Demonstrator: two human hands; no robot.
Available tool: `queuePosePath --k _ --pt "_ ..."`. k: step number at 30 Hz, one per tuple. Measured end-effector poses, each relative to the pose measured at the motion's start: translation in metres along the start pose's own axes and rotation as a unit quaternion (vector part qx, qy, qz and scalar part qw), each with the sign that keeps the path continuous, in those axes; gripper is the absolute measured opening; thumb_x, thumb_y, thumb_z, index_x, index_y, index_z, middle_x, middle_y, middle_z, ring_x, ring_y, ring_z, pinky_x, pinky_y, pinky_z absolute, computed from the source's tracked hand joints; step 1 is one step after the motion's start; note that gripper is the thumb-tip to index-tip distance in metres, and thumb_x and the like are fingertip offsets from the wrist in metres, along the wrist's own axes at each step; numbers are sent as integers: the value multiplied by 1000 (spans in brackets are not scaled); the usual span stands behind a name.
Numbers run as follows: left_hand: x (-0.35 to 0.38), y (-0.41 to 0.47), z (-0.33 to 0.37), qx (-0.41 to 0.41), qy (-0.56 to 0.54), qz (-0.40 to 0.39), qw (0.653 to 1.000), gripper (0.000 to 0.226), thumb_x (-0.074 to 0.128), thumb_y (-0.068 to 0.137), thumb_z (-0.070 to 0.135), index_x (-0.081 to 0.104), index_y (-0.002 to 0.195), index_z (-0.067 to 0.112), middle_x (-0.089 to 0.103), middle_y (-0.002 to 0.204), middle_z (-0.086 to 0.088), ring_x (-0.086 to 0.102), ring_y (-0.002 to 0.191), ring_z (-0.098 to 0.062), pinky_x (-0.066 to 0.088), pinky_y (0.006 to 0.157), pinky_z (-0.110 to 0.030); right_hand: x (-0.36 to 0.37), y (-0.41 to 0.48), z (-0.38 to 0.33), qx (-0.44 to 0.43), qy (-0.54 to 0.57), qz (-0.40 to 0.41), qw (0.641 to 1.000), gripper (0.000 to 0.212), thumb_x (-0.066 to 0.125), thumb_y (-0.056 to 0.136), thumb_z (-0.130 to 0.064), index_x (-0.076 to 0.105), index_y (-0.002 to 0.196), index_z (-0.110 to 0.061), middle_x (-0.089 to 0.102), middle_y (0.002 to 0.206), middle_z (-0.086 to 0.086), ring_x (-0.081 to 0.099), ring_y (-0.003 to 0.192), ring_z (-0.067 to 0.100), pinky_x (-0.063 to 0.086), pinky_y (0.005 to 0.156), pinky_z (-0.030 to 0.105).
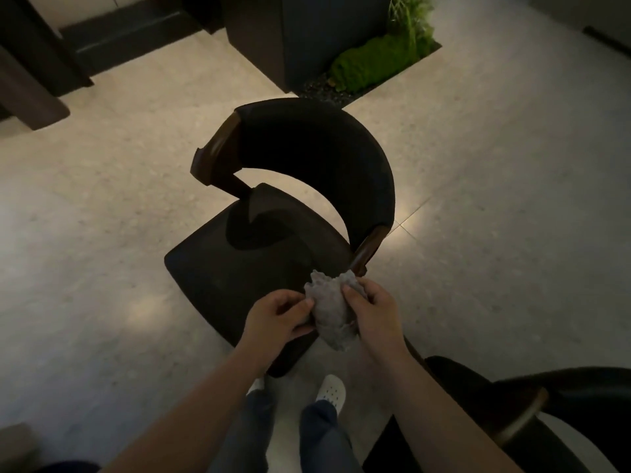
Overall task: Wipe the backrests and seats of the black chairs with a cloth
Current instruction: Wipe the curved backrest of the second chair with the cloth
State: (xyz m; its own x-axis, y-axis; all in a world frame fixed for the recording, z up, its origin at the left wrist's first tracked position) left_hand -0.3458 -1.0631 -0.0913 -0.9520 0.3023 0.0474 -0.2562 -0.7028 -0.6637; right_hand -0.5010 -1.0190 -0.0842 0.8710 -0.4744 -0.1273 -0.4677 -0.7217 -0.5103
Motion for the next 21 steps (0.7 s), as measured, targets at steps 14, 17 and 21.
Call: queuePosePath --k 14,17,21 --pt "-10 61 -26 64 177 81 979 9 67 90 30 61 96 27 63 94 7 62 88 -8 50 75 -23 -20 35 55 -3 -61 88 994 20 56 96 -17 64 112 -24 64 101 -12 63 94 8 56 85 30" --pt "-13 82 -27 118 237 130 956 14 65 90 34 58 99 26 60 94 9 58 88 -6 40 71 -16 -31 51 73 8 -66 131 989 29 52 98 -18 57 127 -22 61 116 -6 61 103 9 55 89 33" --pt "4 106 -25 185 264 136 937 21 65 89 36 56 103 25 53 103 6 52 91 -4 39 73 -15 -31 75 93 42 -29 120 992 37 48 101 -17 50 138 -19 56 126 -2 59 112 15 54 91 33"
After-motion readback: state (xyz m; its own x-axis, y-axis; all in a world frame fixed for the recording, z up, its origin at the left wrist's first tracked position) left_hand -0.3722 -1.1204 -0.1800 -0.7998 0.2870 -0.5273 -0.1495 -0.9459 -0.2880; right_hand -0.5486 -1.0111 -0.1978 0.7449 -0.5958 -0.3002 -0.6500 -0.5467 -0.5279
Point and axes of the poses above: each hand's wrist, its own y-axis towards the middle knuckle, its own x-axis out of the palm, z = x × y, the point moved 3 cm from there along y, towards the middle knuckle
